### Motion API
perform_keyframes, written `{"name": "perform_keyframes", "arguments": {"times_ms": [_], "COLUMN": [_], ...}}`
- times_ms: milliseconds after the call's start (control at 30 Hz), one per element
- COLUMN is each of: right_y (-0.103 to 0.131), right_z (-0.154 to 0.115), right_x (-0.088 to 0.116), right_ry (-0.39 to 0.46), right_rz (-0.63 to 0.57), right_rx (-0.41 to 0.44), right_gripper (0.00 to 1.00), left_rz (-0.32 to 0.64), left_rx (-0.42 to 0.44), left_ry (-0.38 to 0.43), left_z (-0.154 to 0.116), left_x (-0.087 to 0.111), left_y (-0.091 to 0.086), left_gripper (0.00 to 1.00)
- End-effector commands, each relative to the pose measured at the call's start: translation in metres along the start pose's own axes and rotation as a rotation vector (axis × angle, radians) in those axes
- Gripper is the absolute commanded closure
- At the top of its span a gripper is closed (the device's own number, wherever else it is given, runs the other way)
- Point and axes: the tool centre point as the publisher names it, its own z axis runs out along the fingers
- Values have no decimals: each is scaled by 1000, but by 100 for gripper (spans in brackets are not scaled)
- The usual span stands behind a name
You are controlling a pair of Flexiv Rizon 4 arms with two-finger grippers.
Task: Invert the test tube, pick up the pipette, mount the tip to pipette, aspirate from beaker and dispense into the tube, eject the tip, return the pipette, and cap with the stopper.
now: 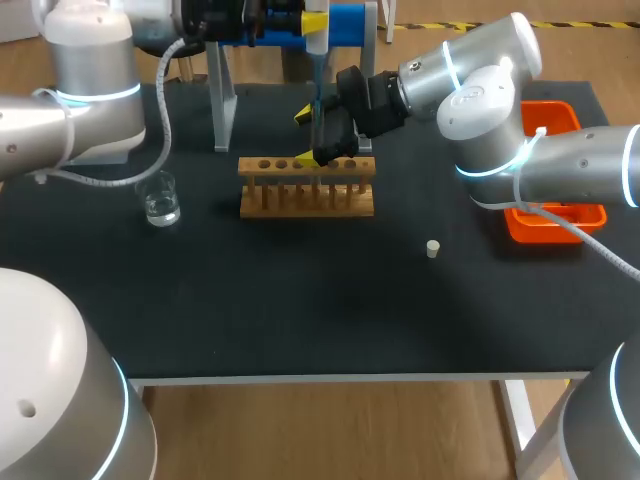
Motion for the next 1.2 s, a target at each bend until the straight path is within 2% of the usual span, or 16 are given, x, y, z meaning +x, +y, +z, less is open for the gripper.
{"name": "perform_keyframes", "arguments": {"times_ms": [33,1200], "right_y": [0,0], "right_z": [0,0], "right_x": [0,0], "right_ry": [1,1], "right_rz": [0,0], "right_rx": [2,2], "right_gripper": [0,0], "left_rz": [1,14], "left_rx": [1,-8], "left_ry": [-1,-19], "left_z": [1,0], "left_x": [0,2], "left_y": [1,11], "left_gripper": [100,100]}}
